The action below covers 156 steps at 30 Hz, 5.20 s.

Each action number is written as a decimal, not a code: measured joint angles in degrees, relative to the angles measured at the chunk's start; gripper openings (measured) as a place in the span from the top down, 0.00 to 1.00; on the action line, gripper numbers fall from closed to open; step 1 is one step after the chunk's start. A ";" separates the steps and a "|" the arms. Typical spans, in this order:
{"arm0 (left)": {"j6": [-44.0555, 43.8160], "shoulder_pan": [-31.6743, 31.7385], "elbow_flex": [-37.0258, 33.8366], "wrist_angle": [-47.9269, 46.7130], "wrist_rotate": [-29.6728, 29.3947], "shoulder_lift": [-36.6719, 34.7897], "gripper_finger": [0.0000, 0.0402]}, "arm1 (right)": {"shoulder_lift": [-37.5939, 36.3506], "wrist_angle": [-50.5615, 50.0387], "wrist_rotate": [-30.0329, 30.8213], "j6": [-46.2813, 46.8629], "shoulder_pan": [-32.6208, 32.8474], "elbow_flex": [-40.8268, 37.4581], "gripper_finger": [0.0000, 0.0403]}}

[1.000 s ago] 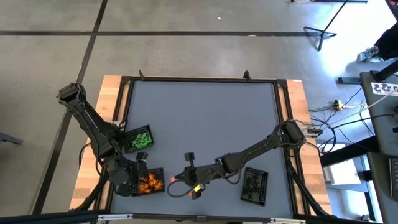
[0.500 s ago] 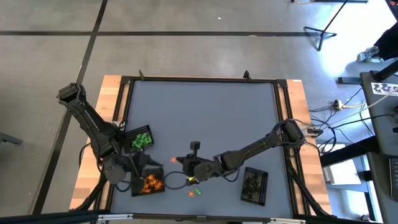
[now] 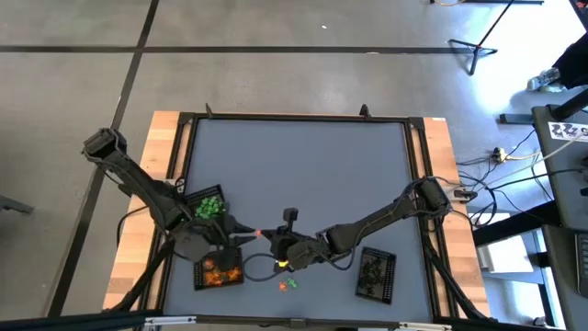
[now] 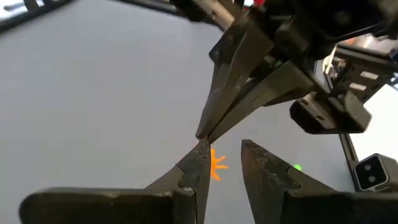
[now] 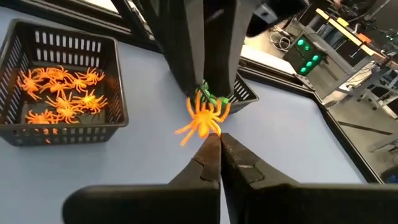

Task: Sort Halloween decoration
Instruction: Put the orange spider toy into the bottom left black bin

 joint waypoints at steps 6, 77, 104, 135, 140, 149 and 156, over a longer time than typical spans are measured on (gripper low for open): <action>-1.75 3.88 0.00 0.03 5.52 1.31 0.79 | 0.00 -0.10 0.33 -0.02 0.00 -0.02 1.00; -12.06 9.80 -0.02 -5.96 19.21 -1.64 0.80 | -0.07 0.27 0.85 -0.81 0.00 -0.02 1.00; -11.46 10.66 -0.04 -5.39 19.14 -1.16 0.79 | -0.09 0.45 -0.70 -1.09 0.00 -0.02 1.00; -8.82 8.14 5.39 -24.37 34.47 -1.51 1.00 | -0.15 0.19 0.35 -2.54 0.56 -0.04 0.60; -10.03 3.00 5.66 -25.58 37.87 -1.48 1.00 | -0.17 0.23 0.41 -2.41 0.39 -0.04 0.50; -15.46 -3.42 2.57 -25.75 35.22 -0.04 0.96 | -0.17 0.38 0.39 -1.90 0.39 -0.04 0.50; -15.75 -2.99 2.56 -25.05 33.42 1.66 0.83 | -0.17 0.22 -0.31 -1.90 0.40 -0.04 0.50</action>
